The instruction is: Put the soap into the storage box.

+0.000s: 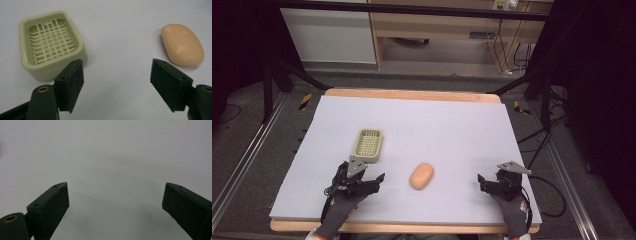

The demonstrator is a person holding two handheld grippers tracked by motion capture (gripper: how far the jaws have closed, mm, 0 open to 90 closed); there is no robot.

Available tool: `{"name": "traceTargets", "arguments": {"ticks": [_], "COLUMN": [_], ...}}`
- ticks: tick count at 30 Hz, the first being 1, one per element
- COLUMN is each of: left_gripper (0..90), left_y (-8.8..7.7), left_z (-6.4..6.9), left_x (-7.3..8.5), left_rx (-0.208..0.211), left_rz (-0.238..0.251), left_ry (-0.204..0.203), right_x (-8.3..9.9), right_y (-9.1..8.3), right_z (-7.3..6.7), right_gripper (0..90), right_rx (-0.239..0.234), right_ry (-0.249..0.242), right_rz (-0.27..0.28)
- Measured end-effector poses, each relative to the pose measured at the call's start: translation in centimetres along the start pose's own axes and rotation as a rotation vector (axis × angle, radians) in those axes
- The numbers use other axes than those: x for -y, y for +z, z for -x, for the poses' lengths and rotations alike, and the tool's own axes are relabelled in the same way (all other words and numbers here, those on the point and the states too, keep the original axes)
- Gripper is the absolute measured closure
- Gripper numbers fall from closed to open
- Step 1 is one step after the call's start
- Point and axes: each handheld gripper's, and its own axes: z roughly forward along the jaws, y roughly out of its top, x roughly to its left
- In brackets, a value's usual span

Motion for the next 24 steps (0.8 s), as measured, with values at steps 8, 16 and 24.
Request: {"name": "traceTargets", "arguments": {"ticks": [8,16,24], "left_gripper": [25.0,24.3,24.0], "left_y": [0.4,0.8,1.1], "left_z": [0.8,1.6,2.4], "left_x": [0.0,-0.3,-0.7], "left_rx": [0.03,0.051,0.071], "left_rz": [-0.018,-0.03,-0.026], "left_ry": [0.022,0.048,0.055], "right_x": [0.0,0.0,-0.1], "right_y": [0.1,0.1,0.1], "right_z": [0.0,0.0,0.0], "right_gripper": [7.5,7.5,7.5], "right_rx": [0.002,0.008,0.008], "right_ry": [-0.001,-0.001,0.003], "right_rz": [0.0,-0.001,-0.003]}}
